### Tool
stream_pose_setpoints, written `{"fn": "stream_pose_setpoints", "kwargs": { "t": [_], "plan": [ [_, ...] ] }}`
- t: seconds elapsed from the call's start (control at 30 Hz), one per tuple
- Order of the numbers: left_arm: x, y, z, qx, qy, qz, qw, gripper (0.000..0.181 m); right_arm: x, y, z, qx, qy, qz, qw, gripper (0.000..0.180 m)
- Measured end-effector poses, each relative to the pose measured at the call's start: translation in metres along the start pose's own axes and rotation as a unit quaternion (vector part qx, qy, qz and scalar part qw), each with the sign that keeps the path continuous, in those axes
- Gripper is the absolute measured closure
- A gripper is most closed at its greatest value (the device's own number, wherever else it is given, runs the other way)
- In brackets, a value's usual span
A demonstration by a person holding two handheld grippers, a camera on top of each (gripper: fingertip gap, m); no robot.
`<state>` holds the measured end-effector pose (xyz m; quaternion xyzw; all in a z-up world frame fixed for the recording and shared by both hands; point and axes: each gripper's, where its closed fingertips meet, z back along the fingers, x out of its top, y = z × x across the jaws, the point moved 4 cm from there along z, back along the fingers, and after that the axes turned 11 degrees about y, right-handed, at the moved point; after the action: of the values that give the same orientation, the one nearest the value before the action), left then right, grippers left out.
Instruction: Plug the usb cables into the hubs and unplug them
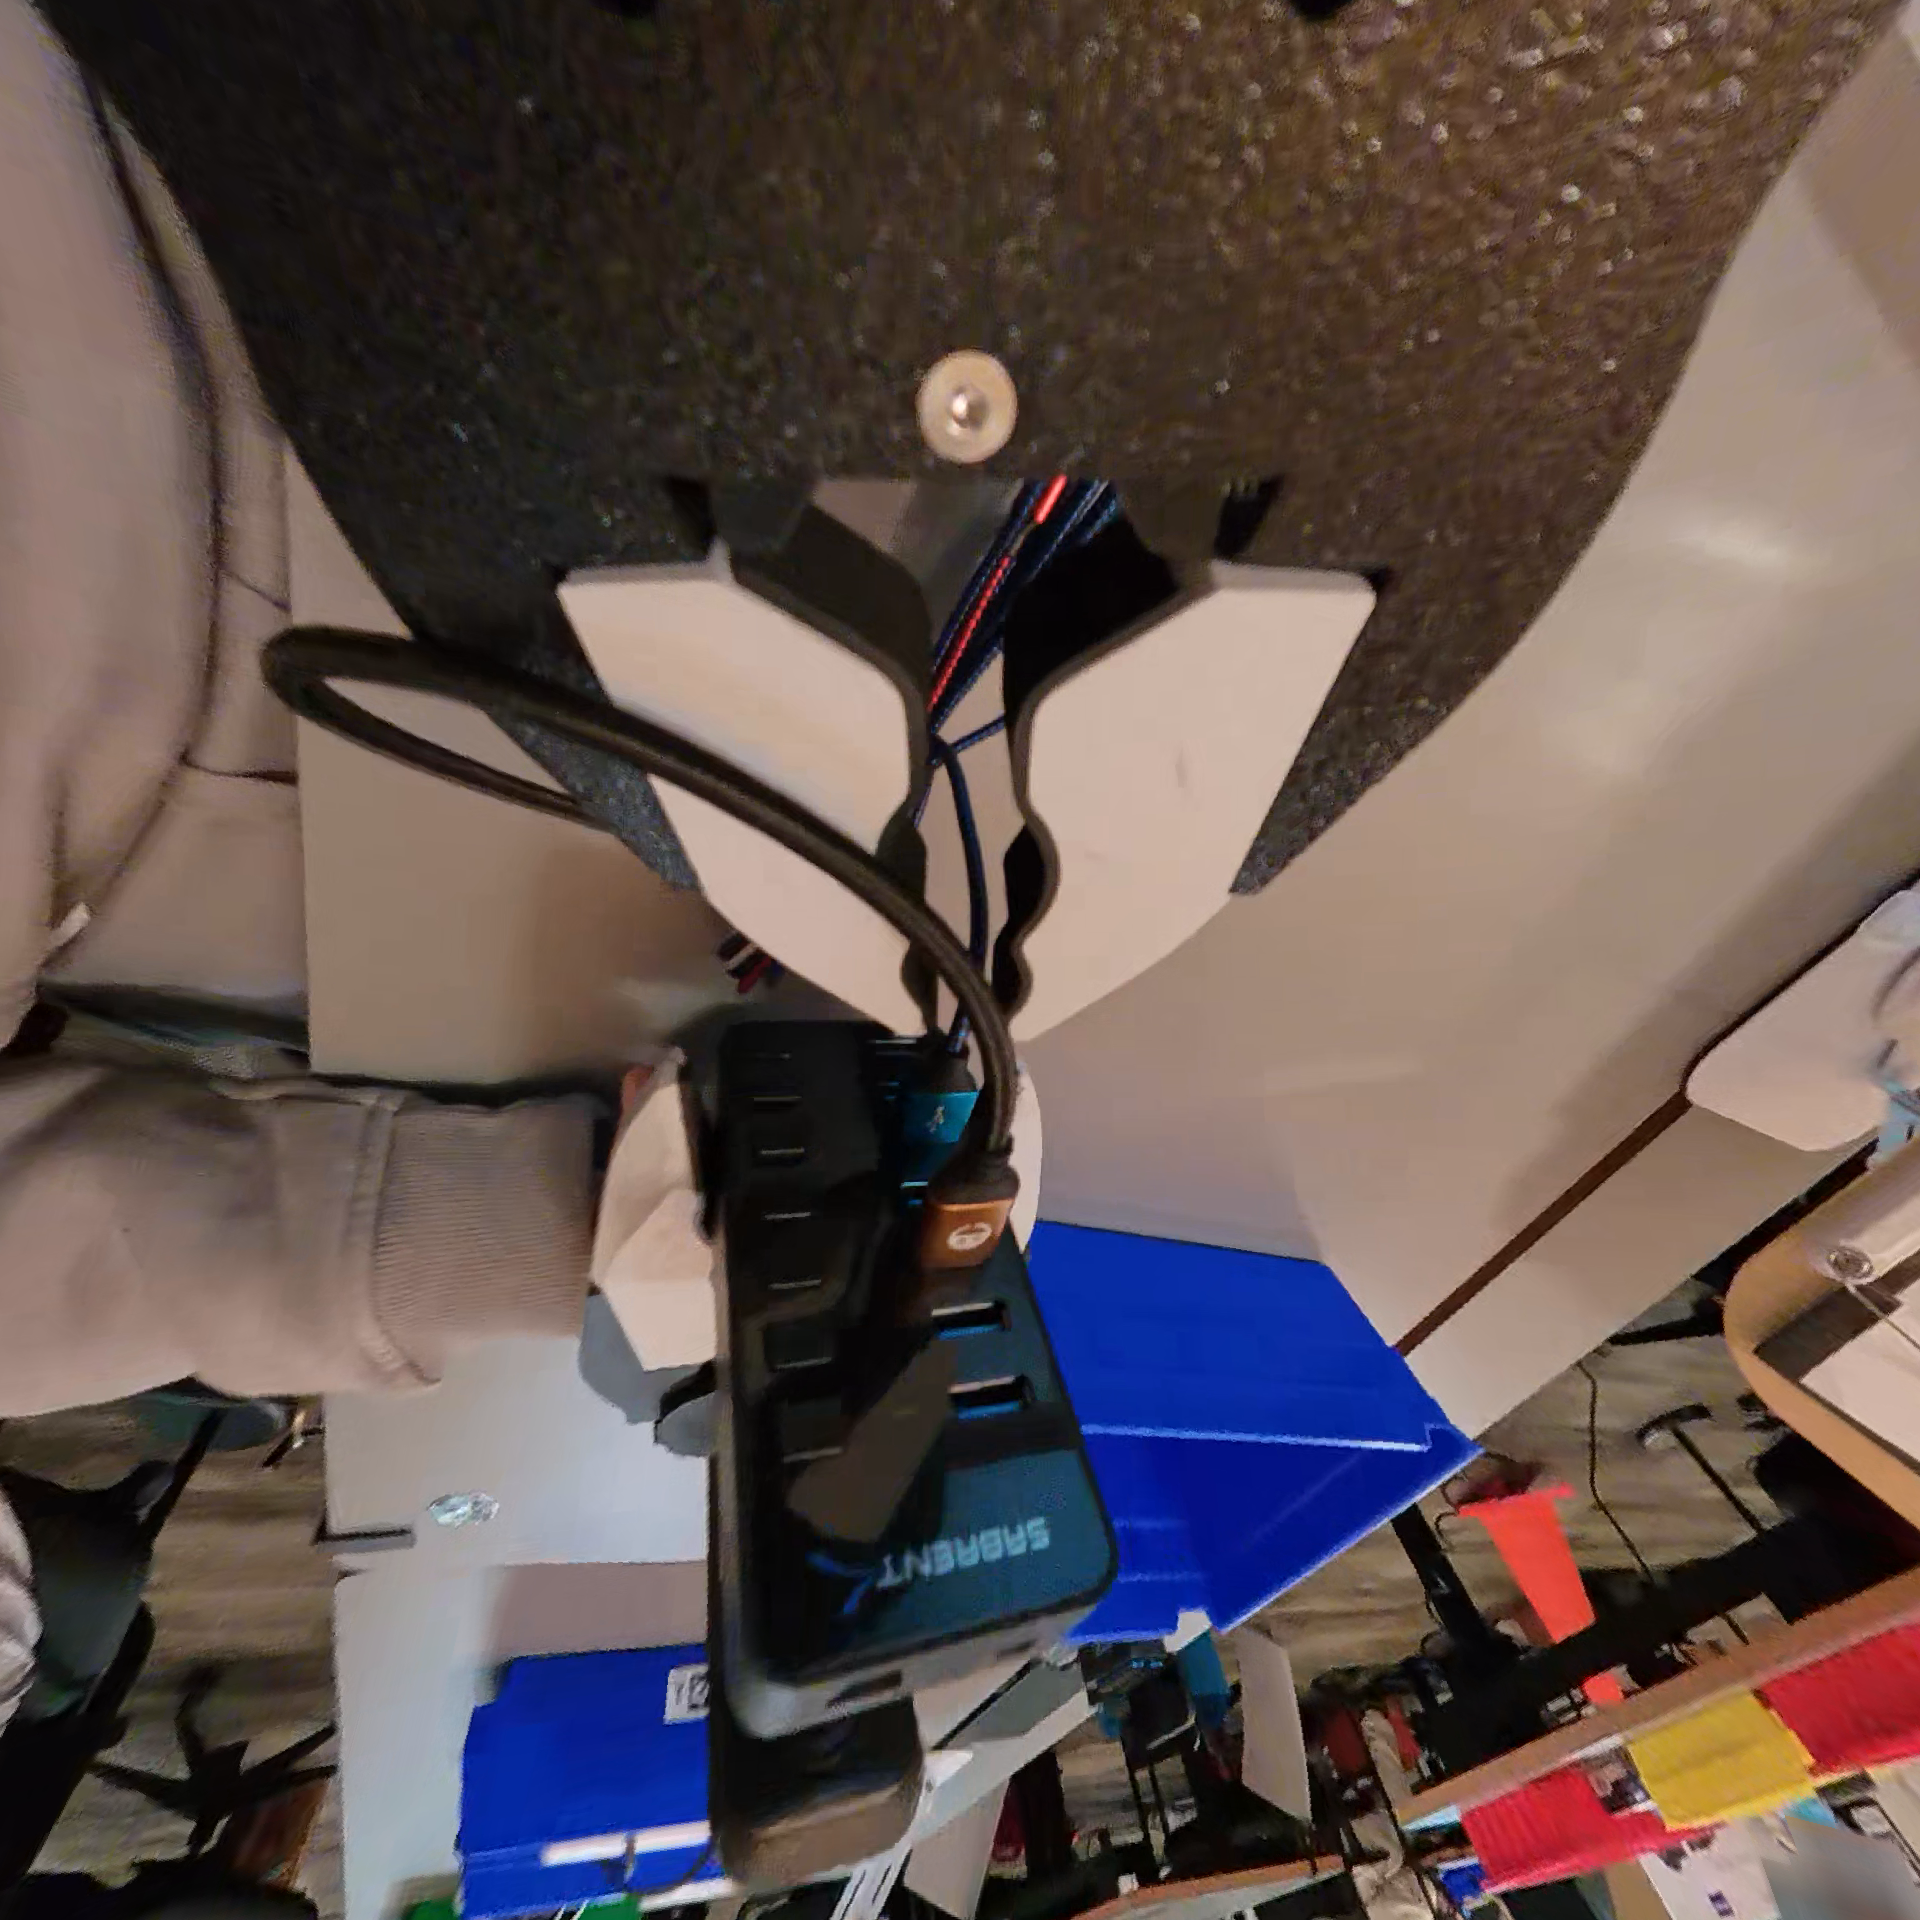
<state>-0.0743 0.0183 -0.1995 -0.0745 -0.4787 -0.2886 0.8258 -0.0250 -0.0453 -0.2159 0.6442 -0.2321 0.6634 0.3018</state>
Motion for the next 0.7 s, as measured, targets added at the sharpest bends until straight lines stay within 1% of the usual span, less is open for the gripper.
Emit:
{"fn": "stream_pose_setpoints", "kwargs": {
  "t": [0.03,0.07,0.23,0.5,0.53,0.57,0.6,0.7],
  "plan": [
    [-0.001,0.001,-0.002,0.005,0.005,-0.002,1.0,0.17,0.0,0.0,0.0,0.001,0.001,-0.001,1.0,0.12],
    [-0.001,0.0,-0.003,0.004,0.0,-0.002,1.0,0.175,0.0,0.0,0.0,0.001,0.0,-0.002,1.0,0.12],
    [-0.002,-0.001,0.0,-0.006,-0.014,-0.002,1.0,0.175,-0.001,0.0,-0.002,0.001,0.01,-0.002,1.0,0.12],
    [-0.001,-0.003,0.002,-0.058,-0.046,0.045,0.996,0.174,-0.002,0.001,-0.004,0.008,0.016,-0.002,1.0,0.12],
    [0.001,-0.003,0.002,-0.061,-0.055,0.056,0.995,0.174,-0.003,0.002,-0.005,0.009,0.023,-0.002,1.0,0.12],
    [0.003,-0.004,0.003,-0.07,-0.063,0.061,0.994,0.18,-0.004,0.002,-0.007,0.009,0.03,-0.001,1.0,0.12],
    [0.004,-0.008,0.002,-0.086,-0.059,0.059,0.993,0.181,-0.004,0.002,-0.008,0.009,0.029,-0.001,1.0,0.12],
    [0.007,-0.01,0.0,-0.056,-0.041,0.022,0.997,0.181,-0.002,0.002,-0.005,0.01,0.016,-0.001,1.0,0.12]
  ]
}}
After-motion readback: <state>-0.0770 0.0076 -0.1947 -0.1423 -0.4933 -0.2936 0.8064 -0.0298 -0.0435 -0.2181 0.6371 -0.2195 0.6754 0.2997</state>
